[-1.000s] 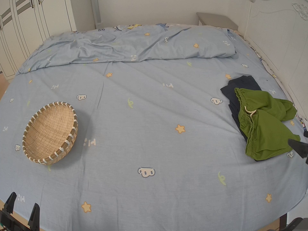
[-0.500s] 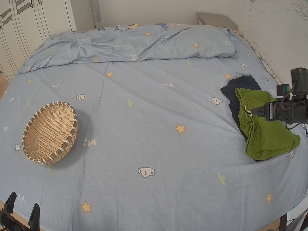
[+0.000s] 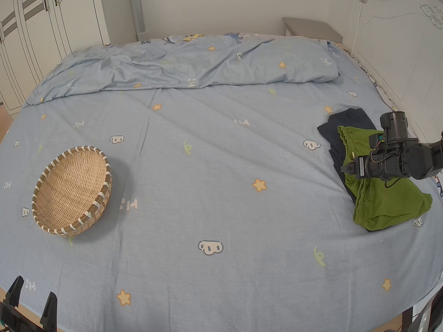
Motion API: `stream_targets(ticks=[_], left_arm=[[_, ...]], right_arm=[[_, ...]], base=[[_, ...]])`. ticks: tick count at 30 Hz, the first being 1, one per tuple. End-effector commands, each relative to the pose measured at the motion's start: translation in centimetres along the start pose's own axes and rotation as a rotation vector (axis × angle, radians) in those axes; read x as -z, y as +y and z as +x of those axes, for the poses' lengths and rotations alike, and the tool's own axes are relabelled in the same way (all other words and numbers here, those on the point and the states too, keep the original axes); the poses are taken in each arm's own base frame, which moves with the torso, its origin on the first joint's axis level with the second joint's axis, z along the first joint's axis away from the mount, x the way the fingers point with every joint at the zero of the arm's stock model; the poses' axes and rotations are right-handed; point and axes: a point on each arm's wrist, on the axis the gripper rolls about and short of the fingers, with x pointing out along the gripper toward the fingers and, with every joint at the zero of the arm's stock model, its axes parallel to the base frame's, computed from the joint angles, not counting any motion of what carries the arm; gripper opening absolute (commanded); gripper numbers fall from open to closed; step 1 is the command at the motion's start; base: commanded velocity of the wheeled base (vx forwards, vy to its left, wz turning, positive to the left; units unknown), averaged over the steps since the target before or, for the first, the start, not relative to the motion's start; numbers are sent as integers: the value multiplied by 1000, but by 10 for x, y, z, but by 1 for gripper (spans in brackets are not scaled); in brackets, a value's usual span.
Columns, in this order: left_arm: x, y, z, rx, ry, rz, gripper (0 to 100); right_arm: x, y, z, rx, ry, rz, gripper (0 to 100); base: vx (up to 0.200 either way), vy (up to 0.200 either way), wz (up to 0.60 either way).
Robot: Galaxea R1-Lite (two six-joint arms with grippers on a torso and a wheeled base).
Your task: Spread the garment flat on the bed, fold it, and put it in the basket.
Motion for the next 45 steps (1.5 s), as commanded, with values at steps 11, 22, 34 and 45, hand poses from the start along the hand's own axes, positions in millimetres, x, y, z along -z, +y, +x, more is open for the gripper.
stream_targets(ticks=[11,22,34,45], left_arm=[[5,0,0,-1,5,0,100],[5,0,0,-1,5,0,100],[5,0,0,-1,5,0,100],[5,0,0,-1,5,0,100]], right_arm=[[9,4,13,19,46,-5,0],[10,3,23,33,54,-3,0],[-32,38,-41,-77,-1,25,0],[-46,105,-94,-284,-4,63,0]], base=[[0,0,0],[0,0,0],[0,0,0],[0,0,0]])
